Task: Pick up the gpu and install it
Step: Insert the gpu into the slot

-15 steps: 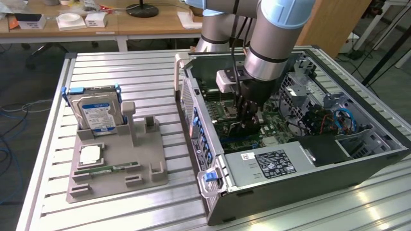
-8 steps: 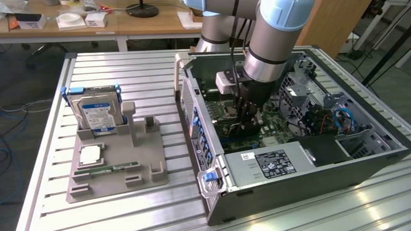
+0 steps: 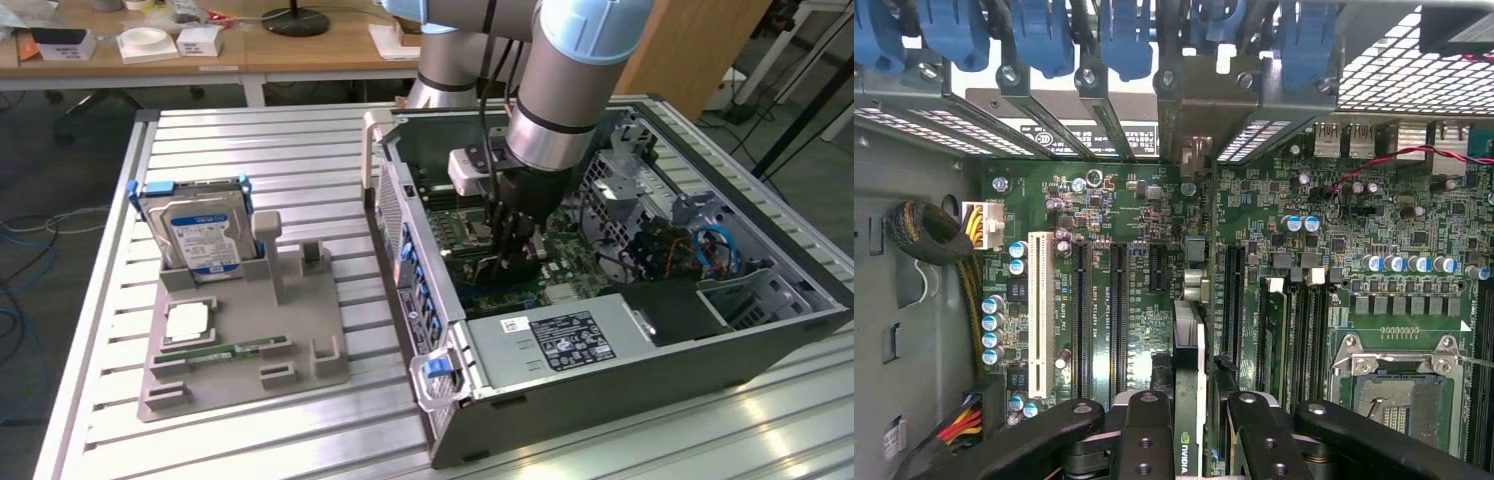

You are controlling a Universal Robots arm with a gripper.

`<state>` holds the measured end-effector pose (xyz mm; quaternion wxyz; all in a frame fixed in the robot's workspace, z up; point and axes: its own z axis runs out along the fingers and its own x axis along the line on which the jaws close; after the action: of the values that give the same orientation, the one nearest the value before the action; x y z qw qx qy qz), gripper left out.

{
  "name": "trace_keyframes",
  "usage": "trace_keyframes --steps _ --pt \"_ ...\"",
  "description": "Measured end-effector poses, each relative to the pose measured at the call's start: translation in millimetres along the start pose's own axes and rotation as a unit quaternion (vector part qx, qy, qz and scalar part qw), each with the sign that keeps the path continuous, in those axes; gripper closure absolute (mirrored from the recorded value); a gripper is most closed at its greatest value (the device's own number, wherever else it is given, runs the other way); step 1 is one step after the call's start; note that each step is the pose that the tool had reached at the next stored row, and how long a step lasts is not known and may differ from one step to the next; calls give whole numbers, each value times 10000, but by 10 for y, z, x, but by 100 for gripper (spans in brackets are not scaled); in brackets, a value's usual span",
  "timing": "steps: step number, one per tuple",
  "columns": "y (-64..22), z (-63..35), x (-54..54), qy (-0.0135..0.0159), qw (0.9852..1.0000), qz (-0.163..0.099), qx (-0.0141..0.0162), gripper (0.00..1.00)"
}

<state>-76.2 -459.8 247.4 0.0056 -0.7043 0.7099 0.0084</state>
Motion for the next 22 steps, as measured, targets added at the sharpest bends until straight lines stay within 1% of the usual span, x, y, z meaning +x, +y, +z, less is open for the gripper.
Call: trace_keyframes --steps 17,20,22 --pt "0 1 0 0 10000 0 1 74" --pt "1 8 0 0 10000 0 7 74" --pt "1 18 -1 -3 10000 0 17 74"
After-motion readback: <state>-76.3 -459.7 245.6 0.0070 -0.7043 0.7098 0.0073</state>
